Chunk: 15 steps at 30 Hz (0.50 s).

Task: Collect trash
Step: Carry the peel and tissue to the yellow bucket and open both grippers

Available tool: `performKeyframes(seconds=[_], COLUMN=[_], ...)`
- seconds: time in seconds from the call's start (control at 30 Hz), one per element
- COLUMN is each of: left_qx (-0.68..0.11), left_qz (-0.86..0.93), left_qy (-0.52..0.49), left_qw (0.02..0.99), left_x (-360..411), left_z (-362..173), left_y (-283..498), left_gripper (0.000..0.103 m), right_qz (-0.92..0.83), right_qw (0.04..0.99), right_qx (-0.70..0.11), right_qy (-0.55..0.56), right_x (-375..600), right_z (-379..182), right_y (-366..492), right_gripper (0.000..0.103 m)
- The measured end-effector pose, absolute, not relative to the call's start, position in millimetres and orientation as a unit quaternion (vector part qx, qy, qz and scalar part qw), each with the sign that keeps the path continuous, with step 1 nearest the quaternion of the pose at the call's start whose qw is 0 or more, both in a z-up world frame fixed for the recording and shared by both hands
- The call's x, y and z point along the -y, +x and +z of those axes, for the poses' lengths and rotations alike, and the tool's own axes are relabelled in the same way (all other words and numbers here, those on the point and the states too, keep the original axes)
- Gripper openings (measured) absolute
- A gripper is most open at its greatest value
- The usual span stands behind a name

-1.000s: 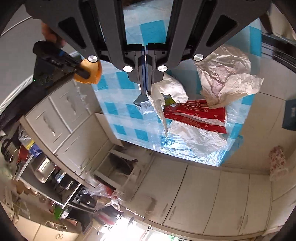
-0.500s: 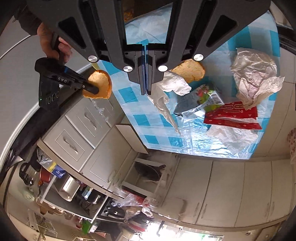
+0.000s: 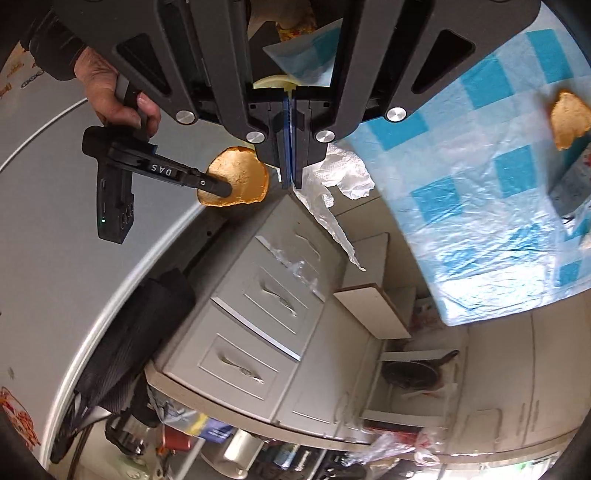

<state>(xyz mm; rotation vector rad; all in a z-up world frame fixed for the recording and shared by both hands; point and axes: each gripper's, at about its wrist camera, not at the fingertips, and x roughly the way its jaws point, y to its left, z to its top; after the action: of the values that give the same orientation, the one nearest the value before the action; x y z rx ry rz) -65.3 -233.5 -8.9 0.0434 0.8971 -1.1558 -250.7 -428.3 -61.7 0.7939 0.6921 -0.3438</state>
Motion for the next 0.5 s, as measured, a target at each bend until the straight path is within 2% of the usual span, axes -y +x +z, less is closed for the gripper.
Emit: performKeyframes(seconds=[0.17,0.27,0.3,0.33,0.37,0.43,0.5], left_qx=[-0.430,-0.448,-0.456,-0.466,-0.475,-0.478,-0.469], left_qz=[-0.542,-0.533,-0.522,-0.513,-0.505,-0.491,-0.488], left_qy=[0.044,0.065,0.076,0.087,0.098,0.118,0.128], left_qw=[0.721,0.715,0.717,0.715,0.714,0.719,0.725], left_x=[292.2,328.9,341.9,352.9,361.8,372.0,373.3], left_z=[-39.2,-67.6,-79.8,-91.2,-100.6,-112.3,-112.8], left_y=[-93.1,-103.5,-106.2,-108.4,-110.3,-115.6,-120.3], left_gripper=[0.001,0.001,0.002,0.006,0.009,0.028,0.040], right_qz=[-0.210,-0.236,-0.242,-0.247,-0.248,-0.246,-0.247], right_qw=[0.828,0.809,0.802,0.798,0.797,0.803,0.809], right_qx=[-0.363,-0.381,-0.385,-0.383,-0.379,-0.369,-0.363], right_qy=[0.373,0.380,0.387,0.395,0.398,0.398,0.391], right_x=[450.8,461.9,465.4,468.0,470.2,470.9,470.4], right_z=[-81.4,-94.4,-98.1,-100.0,-99.8,-96.2,-92.9], right_y=[-272.4,-276.6,-278.8,-279.8,-281.5,-281.9,-281.5], right_gripper=[0.008,0.016,0.026,0.030,0.030,0.031,0.033])
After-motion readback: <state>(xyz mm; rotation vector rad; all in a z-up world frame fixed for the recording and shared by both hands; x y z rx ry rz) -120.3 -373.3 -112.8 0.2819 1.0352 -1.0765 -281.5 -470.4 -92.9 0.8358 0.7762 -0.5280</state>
